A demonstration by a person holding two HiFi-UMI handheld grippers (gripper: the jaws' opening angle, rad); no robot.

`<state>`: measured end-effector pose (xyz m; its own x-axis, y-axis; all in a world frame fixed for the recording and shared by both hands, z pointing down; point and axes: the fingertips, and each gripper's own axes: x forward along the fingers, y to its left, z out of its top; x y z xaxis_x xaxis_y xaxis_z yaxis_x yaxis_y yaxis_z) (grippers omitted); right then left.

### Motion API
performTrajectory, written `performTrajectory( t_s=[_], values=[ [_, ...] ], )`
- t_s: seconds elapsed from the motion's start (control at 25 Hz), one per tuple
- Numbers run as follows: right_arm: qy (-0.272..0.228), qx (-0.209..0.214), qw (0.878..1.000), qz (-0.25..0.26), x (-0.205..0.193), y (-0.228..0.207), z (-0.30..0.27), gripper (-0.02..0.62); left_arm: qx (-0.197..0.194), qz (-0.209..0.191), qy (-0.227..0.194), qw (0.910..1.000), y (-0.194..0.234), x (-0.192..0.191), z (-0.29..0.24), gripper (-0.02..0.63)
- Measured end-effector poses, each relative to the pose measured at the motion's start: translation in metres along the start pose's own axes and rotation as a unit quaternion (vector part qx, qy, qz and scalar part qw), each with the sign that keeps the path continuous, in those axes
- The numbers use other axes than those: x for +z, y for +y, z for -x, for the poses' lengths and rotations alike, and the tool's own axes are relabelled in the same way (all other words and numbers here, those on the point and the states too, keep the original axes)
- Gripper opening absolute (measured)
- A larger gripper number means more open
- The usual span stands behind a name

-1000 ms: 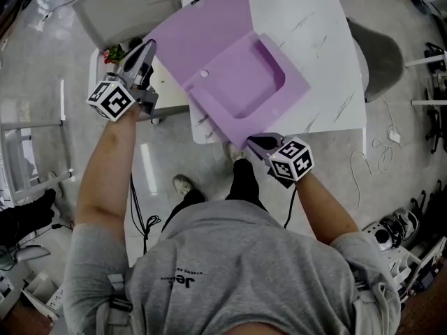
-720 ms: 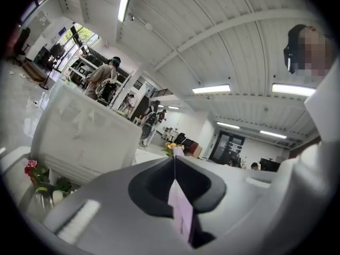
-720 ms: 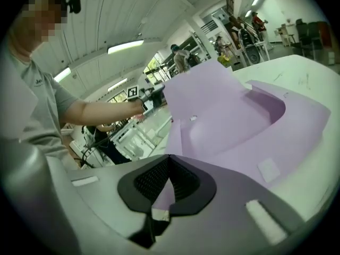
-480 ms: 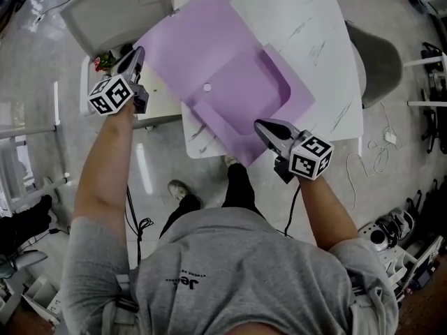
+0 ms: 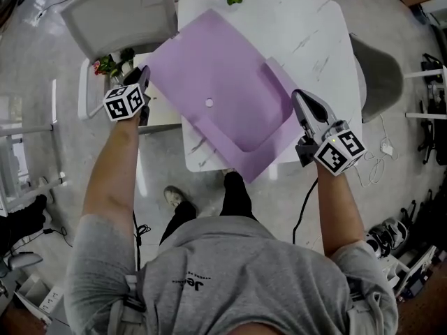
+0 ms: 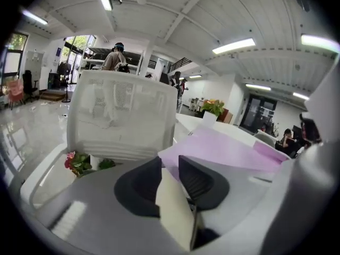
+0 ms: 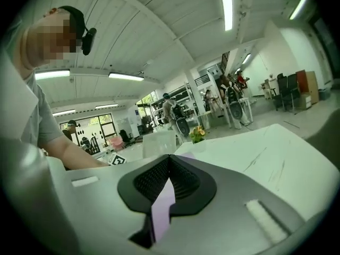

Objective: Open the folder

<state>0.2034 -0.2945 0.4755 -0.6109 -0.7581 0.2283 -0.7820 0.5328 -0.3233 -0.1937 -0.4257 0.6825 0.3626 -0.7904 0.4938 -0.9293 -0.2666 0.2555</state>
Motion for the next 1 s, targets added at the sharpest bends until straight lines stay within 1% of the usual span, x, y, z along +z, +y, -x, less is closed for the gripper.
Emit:
performTrajectory(
  t_s=[0.08,0.12,0.16,0.24,0.28,0.32,0.44,0.52,0.68,0.84,1.0],
  values=[
    [-0.001,-0.007,1.000,0.008,0.004,-0.007,-0.001,0.003,0.017,-0.011,0.012,0.9997,0.006,-0.007,-0.002,0.123],
    [-0.002,-0.008,1.000,0.008,0.004,-0.010,-0.002,0.003,0.025,-0.024,0.021,0.9992,0.008,-0.011,-0.003,0.141],
    [-0.001,-0.009,1.000,0.007,0.004,-0.013,-0.003,0.003,0.033,-0.044,0.033,0.9979,0.009,-0.015,-0.004,0.161],
    [0.001,-0.010,1.000,0.008,0.002,-0.019,-0.005,0.003,0.040,-0.083,0.050,0.9945,0.008,-0.021,-0.005,0.167],
    [0.001,-0.010,1.000,0.010,0.001,-0.021,-0.006,0.003,0.042,-0.089,0.051,0.9939,0.008,-0.021,-0.004,0.170],
    [0.002,-0.011,1.000,0.011,0.001,-0.022,-0.006,0.003,0.043,-0.083,0.045,0.9946,0.008,-0.019,-0.001,0.178],
    [0.002,-0.013,1.000,0.014,0.004,-0.020,-0.008,0.003,0.037,-0.046,0.017,0.9981,0.008,-0.005,0.014,0.229],
    [0.002,-0.012,1.000,0.018,0.009,-0.016,-0.010,0.003,0.023,-0.033,-0.003,0.9992,0.004,0.009,0.028,0.260],
    [-0.007,-0.002,0.999,0.031,0.023,-0.004,-0.014,0.003,-0.001,-0.021,-0.043,0.9988,-0.007,0.040,0.064,0.267],
    [-0.013,0.010,0.999,0.052,0.046,0.021,-0.020,0.003,-0.027,-0.014,-0.090,0.9955,-0.023,0.076,0.112,0.267],
    [-0.024,0.028,0.997,0.071,0.078,0.060,-0.026,0.003,-0.056,-0.017,-0.145,0.9876,-0.041,0.121,0.176,0.267]
  ],
)
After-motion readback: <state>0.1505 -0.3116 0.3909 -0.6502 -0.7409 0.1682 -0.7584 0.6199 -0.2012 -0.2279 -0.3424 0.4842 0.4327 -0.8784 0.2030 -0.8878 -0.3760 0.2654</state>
